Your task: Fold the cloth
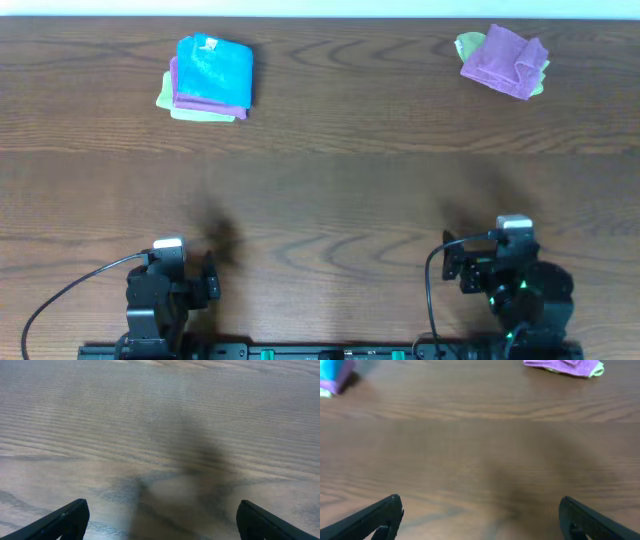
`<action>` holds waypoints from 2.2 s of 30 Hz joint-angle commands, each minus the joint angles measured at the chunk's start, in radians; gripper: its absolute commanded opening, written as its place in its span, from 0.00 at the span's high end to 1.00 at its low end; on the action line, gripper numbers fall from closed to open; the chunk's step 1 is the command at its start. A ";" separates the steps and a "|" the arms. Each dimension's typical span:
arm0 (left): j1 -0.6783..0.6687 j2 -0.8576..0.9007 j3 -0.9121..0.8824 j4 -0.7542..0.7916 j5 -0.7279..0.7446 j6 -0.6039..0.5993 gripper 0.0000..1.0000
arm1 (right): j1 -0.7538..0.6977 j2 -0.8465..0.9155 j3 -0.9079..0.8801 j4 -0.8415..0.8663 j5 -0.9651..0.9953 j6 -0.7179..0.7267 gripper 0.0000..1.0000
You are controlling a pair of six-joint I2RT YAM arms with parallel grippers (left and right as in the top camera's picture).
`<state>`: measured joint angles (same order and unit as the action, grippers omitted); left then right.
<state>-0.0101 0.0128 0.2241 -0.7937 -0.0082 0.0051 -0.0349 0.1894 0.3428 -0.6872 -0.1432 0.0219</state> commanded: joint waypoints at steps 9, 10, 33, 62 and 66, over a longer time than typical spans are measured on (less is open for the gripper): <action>0.005 -0.009 -0.015 -0.020 -0.018 0.018 0.05 | 0.003 -0.178 -0.136 -0.005 0.095 -0.064 0.01; 0.005 -0.009 -0.015 -0.020 -0.018 0.018 0.05 | 0.003 -0.180 -0.144 -0.005 0.095 -0.064 0.01; 0.005 -0.009 -0.015 -0.020 -0.018 0.018 0.05 | 0.003 -0.184 -0.184 -0.012 0.087 -0.053 0.01; 0.005 -0.009 -0.015 -0.020 -0.018 0.018 0.05 | 0.003 -0.184 -0.184 -0.012 0.087 -0.053 0.01; 0.005 -0.009 -0.015 -0.020 -0.018 0.018 0.05 | 0.003 -0.184 -0.184 -0.012 0.087 -0.053 0.01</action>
<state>-0.0101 0.0128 0.2241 -0.7937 -0.0082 0.0051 -0.0349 0.0166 0.1726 -0.6971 -0.0624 -0.0303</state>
